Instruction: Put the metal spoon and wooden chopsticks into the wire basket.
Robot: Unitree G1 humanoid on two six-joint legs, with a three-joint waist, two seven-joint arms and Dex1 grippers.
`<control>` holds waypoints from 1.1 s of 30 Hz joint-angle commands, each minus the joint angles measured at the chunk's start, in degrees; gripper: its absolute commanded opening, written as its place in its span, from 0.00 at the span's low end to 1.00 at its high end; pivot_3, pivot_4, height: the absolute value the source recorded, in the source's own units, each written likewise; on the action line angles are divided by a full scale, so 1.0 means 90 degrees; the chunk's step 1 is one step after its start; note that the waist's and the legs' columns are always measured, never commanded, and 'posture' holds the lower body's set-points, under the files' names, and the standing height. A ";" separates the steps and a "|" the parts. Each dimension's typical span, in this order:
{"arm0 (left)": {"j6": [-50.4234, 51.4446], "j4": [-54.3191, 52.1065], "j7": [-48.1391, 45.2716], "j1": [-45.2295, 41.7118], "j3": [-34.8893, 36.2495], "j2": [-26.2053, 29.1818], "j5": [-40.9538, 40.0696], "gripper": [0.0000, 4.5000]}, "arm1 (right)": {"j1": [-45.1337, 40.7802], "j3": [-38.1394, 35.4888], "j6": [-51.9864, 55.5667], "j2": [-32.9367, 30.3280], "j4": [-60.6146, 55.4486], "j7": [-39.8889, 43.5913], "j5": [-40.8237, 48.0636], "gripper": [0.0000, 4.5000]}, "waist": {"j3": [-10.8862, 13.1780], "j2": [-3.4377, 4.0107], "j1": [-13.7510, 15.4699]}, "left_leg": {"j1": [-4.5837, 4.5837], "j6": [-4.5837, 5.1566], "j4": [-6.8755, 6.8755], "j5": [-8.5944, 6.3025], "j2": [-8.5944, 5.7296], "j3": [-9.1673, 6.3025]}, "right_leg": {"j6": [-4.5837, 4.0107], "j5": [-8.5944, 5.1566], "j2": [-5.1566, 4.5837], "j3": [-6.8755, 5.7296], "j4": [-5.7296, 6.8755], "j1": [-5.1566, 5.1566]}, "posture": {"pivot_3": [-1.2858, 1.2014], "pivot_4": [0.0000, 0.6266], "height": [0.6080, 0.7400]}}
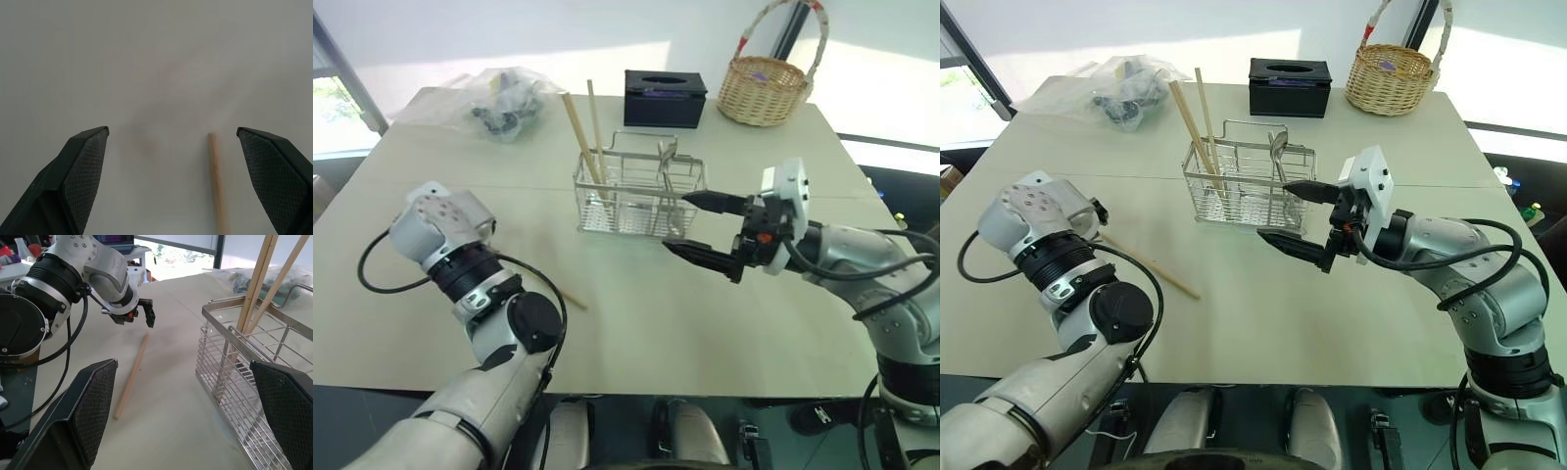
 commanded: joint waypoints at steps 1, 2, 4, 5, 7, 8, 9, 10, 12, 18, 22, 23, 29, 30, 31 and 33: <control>-0.0313 0.0360 -0.0097 0.0020 -0.0173 0.0058 0.0076 0.99 | 0.0026 -0.0249 -0.0035 0.0039 -0.0292 -0.0110 0.0186 1.00 | 0.0000 0.0000 -0.0002 | 0.0000 0.0000 0.0000 0.0000 0.0000 0.0000 | 0.0000 0.0000 0.0000 0.0000 0.0000 0.0000 | 0.52 0.24 0.74; -0.0379 0.0489 -0.0104 0.0041 -0.0199 0.0069 0.0083 0.99 | 0.0038 -0.0258 -0.0032 0.0045 -0.0316 -0.0138 0.0201 1.00 | 0.0000 0.0000 -0.0002 | 0.0000 0.0001 0.0000 0.0000 0.0000 0.0000 | 0.0000 0.0000 0.0000 0.0000 0.0000 0.0000 | 0.52 0.24 0.74; -0.0594 0.0773 -0.0116 0.0065 -0.0215 0.0062 0.0051 0.99 | 0.0066 -0.0282 -0.0026 0.0054 -0.0363 -0.0199 0.0247 1.00 | -0.0004 0.0007 -0.0002 | 0.0000 0.0001 0.0000 0.0000 0.0000 0.0000 | 0.0000 0.0000 0.0000 0.0000 0.0000 0.0000 | 0.52 0.24 0.74; -0.0691 0.0924 -0.0137 0.0061 -0.0237 0.0068 0.0021 0.99 | 0.0078 -0.0294 -0.0022 0.0058 -0.0382 -0.0237 0.0270 1.00 | -0.0005 0.0009 -0.0002 | 0.0002 0.0001 0.0000 0.0000 0.0000 0.0000 | 0.0000 0.0000 0.0000 0.0000 0.0000 0.0000 | 0.52 0.24 0.74; -0.0819 0.1126 -0.0157 0.0058 -0.0279 0.0091 -0.0014 0.99 | 0.0099 -0.0311 -0.0017 0.0054 -0.0413 -0.0296 0.0304 1.00 | -0.0012 0.0020 0.0005 | 0.0008 0.0002 -0.0001 -0.0001 0.0000 0.0000 | 0.0000 0.0000 0.0000 0.0000 0.0002 0.0004 | 0.52 0.24 0.74; -0.0865 0.1229 -0.0164 0.0058 -0.0301 0.0112 -0.0026 0.93 | 0.0103 -0.0317 -0.0017 0.0048 -0.0416 -0.0318 0.0316 1.00 | -0.0015 0.0026 0.0006 | 0.0013 0.0002 -0.0001 -0.0001 0.0000 0.0000 | 0.0000 0.0000 0.0000 0.0000 0.0002 0.0008 | 0.52 0.24 0.74; -0.0887 0.1283 -0.0163 0.0063 -0.0315 0.0123 -0.0035 0.86 | 0.0113 -0.0324 -0.0019 0.0038 -0.0426 -0.0333 0.0330 1.00 | -0.0016 0.0028 0.0004 | 0.0016 0.0002 -0.0001 -0.0001 0.0000 0.0000 | 0.0000 0.0000 0.0000 0.0000 0.0002 0.0011 | 0.52 0.24 0.74; -0.0916 0.1333 -0.0176 0.0073 -0.0347 0.0139 -0.0046 0.79 | 0.0112 -0.0328 -0.0023 0.0029 -0.0426 -0.0349 0.0339 1.00 | -0.0017 0.0029 -0.0001 | 0.0018 0.0002 0.0000 -0.0001 0.0000 0.0000 | 0.0000 0.0000 0.0000 0.0000 0.0003 0.0013 | 0.52 0.24 0.74; -0.0926 0.1367 -0.0167 0.0078 -0.0364 0.0136 -0.0068 0.56 | 0.0104 -0.0354 -0.0021 0.0013 -0.0426 -0.0376 0.0377 1.00 | -0.0017 0.0030 -0.0005 | 0.0018 0.0002 -0.0001 -0.0001 0.0000 0.0000 | -0.0001 0.0000 0.0000 0.0000 0.0003 0.0012 | 0.52 0.24 0.74; -0.1052 0.1398 -0.0061 0.0020 -0.0253 0.0061 -0.0178 0.00 | 0.0045 -0.0397 0.0027 0.0006 -0.0430 -0.0451 0.0469 1.00 | -0.0019 0.0033 -0.0006 | 0.0017 0.0003 -0.0005 -0.0001 0.0001 0.0000 | -0.0001 0.0000 0.0000 0.0000 0.0004 0.0010 | 0.52 0.24 0.74; -0.1117 0.1326 0.0064 -0.0006 -0.0128 0.0013 -0.0269 0.00 | -0.0016 -0.0425 0.0043 -0.0026 -0.0392 -0.0474 0.0532 1.00 | -0.0019 0.0033 -0.0004 | 0.0017 0.0003 -0.0004 -0.0002 0.0000 0.0001 | -0.0001 0.0000 0.0000 0.0000 0.0002 0.0010 | 0.52 0.24 0.74; -0.1127 0.1322 0.0075 0.0003 -0.0118 0.0026 -0.0290 0.00 | -0.0021 -0.0427 0.0043 -0.0032 -0.0382 -0.0474 0.0541 1.00 | -0.0019 0.0033 -0.0004 | 0.0017 0.0003 -0.0004 -0.0002 0.0000 0.0000 | -0.0001 0.0000 0.0000 0.0000 0.0002 0.0010 | 0.52 0.24 0.74; -0.1616 0.1413 -0.0252 -0.0018 -0.0205 0.0382 -0.0581 0.00 | -0.0032 -0.0405 0.0055 -0.0057 -0.0359 -0.0467 0.0561 1.00 | -0.0019 0.0033 -0.0005 | 0.0017 0.0003 -0.0004 -0.0002 0.0001 0.0000 | -0.0001 0.0000 -0.0001 0.0000 0.0002 0.0010 | 0.52 0.24 0.74; -0.1812 0.1510 -0.0432 -0.0059 -0.0287 0.0574 -0.0643 0.00 | -0.0038 -0.0391 0.0063 -0.0070 -0.0355 -0.0458 0.0560 1.00 | -0.0018 0.0031 -0.0007 | 0.0017 0.0003 -0.0004 -0.0002 0.0001 0.0000 | -0.0001 0.0000 -0.0001 0.0000 0.0003 0.0009 | 0.52 0.24 0.74; -0.2011 0.1616 -0.0579 -0.0104 -0.0350 0.0760 -0.0694 0.00 | -0.0045 -0.0385 0.0069 -0.0088 -0.0343 -0.0441 0.0561 1.00 | -0.0016 0.0028 -0.0021 | 0.0015 0.0003 -0.0005 -0.0002 0.0002 0.0000 | -0.0001 0.0000 0.0001 -0.0001 0.0004 0.0006 | 0.52 0.24 0.74; -0.2547 0.1972 -0.1092 -0.0212 -0.0581 0.1284 -0.0795 0.00 | -0.0084 -0.0378 0.0090 -0.0123 -0.0307 -0.0419 0.0581 1.00 | -0.0015 0.0026 -0.0049 | 0.0005 0.0003 -0.0005 -0.0001 0.0005 0.0001 | -0.0002 0.0000 0.0003 -0.0001 0.0006 -0.0007 | 0.52 0.24 0.74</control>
